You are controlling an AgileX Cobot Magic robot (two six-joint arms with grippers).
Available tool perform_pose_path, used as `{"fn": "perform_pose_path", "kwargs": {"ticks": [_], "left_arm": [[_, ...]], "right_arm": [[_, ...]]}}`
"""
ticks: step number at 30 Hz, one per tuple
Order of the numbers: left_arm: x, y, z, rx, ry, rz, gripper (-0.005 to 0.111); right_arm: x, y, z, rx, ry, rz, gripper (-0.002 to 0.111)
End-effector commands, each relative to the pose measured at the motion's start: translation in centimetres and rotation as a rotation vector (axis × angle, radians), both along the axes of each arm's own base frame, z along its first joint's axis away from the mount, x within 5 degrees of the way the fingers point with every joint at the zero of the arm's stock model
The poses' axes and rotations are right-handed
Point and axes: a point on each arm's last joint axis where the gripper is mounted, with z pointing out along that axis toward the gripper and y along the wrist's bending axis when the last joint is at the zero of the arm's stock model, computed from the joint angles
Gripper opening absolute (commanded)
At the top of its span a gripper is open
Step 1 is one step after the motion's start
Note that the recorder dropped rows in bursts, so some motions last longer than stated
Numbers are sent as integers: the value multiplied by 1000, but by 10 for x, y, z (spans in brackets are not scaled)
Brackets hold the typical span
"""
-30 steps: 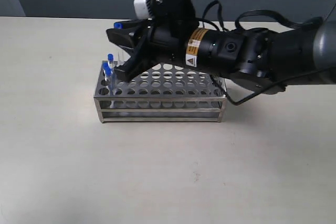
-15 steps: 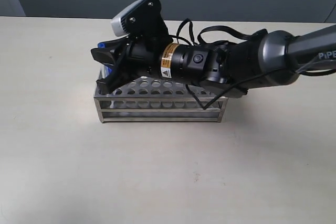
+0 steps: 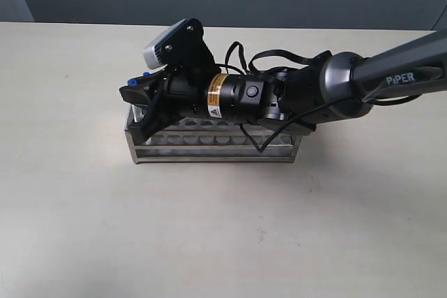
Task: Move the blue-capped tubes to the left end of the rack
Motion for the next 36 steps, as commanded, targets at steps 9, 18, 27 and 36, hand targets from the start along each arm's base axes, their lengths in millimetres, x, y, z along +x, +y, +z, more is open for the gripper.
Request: {"fn": "perform_pose_path", "kwargs": {"ticks": [9,18,27,36], "left_arm": [[0,-1,0,-5,-6,-9,0],[0,-1,0,-5,-6,-9,0],[0,-1,0,-5,-6,-9,0],[0,-1,0,-5,-6,-9,0]], "right_arm": [[-2,2,-4,-12,-9,41,40],[22,-51,75,-32,-119,-195,0],[-26,-161,144,32,-142,-511,0],[-86,-219,158,-68,-5,-788,0]]}}
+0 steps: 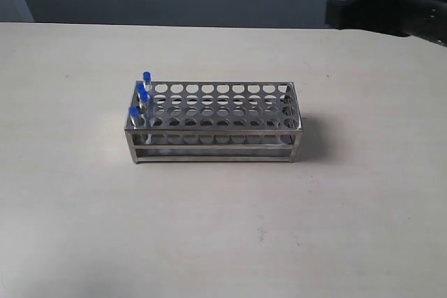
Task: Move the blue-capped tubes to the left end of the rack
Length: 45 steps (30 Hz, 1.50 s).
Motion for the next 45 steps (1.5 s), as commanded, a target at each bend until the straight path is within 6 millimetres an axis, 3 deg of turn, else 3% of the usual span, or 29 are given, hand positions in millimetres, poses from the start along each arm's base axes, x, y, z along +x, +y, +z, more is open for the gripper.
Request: {"fn": "perform_pose_path", "kwargs": {"ticks": [1,6,8,12,15,21,27,32,45], "left_arm": [[0,-1,0,-5,-6,-9,0],[0,-1,0,-3,-6,-9,0],[0,-1,-1,-3,-4,-8,0],[0,-1,-1,-3,-3,-8,0],[0,-1,-1,-5,-5,-8,0],[0,-1,-1,-5,-5,-8,0],[0,-1,-1,-5,-5,-8,0],[0,-1,-1,-5,-5,-8,0],[0,-1,-1,-5,-5,-8,0]], "right_arm": [[-19,-17,6,-23,55,-92,0],[-26,-21,16,27,18,-98,0],[-28,-22,19,-65,-31,-78,0],[-32,-28,16,-78,25,-124,0],[-46,-37,4,-85,58,-152,0],[-100,-64,-64,36,41,-190,0],[-146,-87,-111,142,-2,-337,0],[-162,-97,-119,134,-101,-445,0],[-174,-105,-132,42,-2,-609,0]]}}
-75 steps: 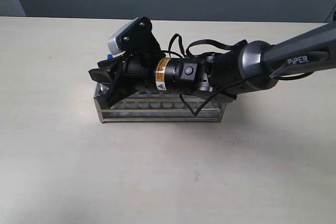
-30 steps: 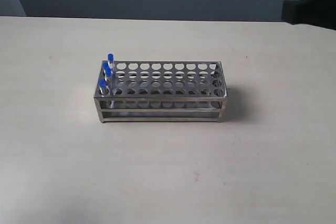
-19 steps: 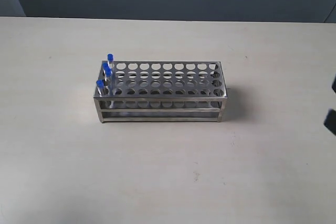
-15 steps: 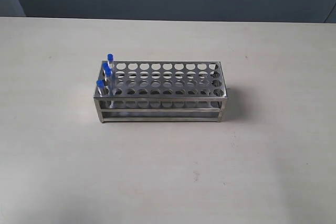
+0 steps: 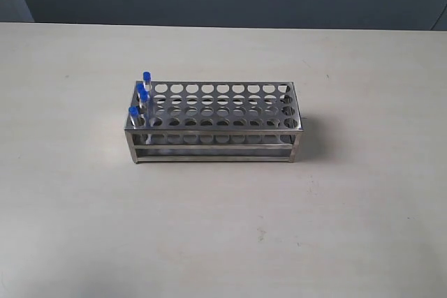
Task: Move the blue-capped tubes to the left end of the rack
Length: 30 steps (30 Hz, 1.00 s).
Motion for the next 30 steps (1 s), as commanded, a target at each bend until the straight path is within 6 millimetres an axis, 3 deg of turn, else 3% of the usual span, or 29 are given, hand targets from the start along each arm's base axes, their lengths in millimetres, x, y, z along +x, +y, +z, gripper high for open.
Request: {"fn": "perform_pose_path", "kwargs": {"ticks": [1,30], "left_arm": [[0,-1,-1,-5,-5,-8,0],[0,-1,-1,-5,-5,-8,0]], "right_arm": [[-1,-2,-2,-11,16,-32,0],[-1,-1,-2,1,16,-29,0]]}}
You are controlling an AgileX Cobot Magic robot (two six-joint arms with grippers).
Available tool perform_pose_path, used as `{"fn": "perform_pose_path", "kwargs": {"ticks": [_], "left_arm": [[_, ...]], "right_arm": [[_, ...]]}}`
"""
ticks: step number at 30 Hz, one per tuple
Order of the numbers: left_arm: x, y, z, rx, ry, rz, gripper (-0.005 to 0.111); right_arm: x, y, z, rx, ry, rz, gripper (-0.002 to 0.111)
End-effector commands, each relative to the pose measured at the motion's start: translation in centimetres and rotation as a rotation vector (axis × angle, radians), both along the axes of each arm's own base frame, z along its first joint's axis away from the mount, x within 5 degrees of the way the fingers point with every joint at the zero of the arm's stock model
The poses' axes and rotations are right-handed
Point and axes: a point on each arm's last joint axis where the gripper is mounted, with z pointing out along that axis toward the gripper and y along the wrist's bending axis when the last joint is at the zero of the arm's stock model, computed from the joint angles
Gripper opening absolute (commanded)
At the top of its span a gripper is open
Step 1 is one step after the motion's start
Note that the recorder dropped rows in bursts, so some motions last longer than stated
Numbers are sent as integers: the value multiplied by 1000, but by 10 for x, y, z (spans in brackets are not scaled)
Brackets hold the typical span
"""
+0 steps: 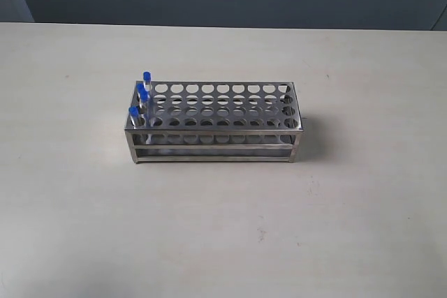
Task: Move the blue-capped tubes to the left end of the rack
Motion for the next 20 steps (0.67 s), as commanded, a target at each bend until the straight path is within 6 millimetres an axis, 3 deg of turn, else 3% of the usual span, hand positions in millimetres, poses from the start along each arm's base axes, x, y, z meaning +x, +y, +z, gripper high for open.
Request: {"fn": "perform_pose_path", "kwargs": {"ticks": [1,20], "left_arm": [[0,-1,-1,-5,-5,-8,0],[0,-1,-1,-5,-5,-8,0]], "right_arm": [[0,0,1,-8,-11,-5,0],[0,0,1,12,-15,-4,0]]}}
